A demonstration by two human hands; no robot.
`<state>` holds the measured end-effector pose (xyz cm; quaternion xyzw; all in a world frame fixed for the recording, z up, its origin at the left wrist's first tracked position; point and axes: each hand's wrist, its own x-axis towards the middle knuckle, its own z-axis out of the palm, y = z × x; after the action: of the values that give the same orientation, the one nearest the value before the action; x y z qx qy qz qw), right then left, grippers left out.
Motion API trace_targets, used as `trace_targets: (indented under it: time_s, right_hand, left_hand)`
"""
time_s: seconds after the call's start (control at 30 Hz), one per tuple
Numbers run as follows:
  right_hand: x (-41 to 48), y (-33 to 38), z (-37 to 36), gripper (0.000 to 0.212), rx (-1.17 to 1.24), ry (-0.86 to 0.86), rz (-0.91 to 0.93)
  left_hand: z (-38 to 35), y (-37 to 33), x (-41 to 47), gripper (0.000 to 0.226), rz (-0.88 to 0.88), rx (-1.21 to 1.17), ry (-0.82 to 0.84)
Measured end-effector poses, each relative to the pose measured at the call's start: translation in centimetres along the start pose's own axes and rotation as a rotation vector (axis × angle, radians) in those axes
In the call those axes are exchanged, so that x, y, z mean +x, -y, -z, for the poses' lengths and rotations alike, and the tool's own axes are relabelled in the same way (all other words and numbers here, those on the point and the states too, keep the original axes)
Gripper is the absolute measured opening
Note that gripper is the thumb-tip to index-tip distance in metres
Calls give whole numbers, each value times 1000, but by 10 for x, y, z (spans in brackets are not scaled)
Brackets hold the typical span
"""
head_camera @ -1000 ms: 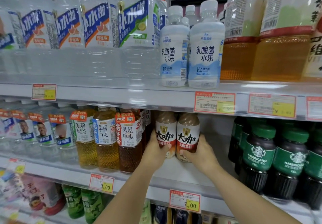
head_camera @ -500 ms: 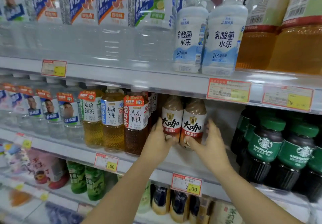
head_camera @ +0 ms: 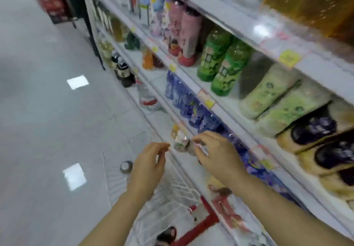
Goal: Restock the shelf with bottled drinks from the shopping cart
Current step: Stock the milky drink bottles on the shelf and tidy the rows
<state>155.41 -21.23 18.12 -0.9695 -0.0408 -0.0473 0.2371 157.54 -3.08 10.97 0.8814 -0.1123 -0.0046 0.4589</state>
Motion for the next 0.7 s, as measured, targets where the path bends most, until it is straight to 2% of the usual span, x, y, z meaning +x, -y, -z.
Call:
trace_targets:
  time_s: [0.1, 0.23, 0.5, 0.6, 0.7]
  right_hand:
    - [11, -11, -84, 16, -5, 239, 18]
    - [18, -32, -193, 20, -14, 521, -3]
    - [-16, -55, -364, 49, 49, 891, -6]
    - [-36, -58, -400, 48, 56, 906, -4]
    - [-45, -59, -414, 29, 38, 785, -40]
  left_hand:
    - [5, 74, -44, 23, 249, 64, -13]
    - [-1, 152, -88, 23, 424, 162, -27]
    - [-44, 248, -131, 28, 551, 278, 31]
    - [-52, 258, -137, 28, 534, 277, 20]
    - [-52, 261, -133, 30, 531, 328, -9]
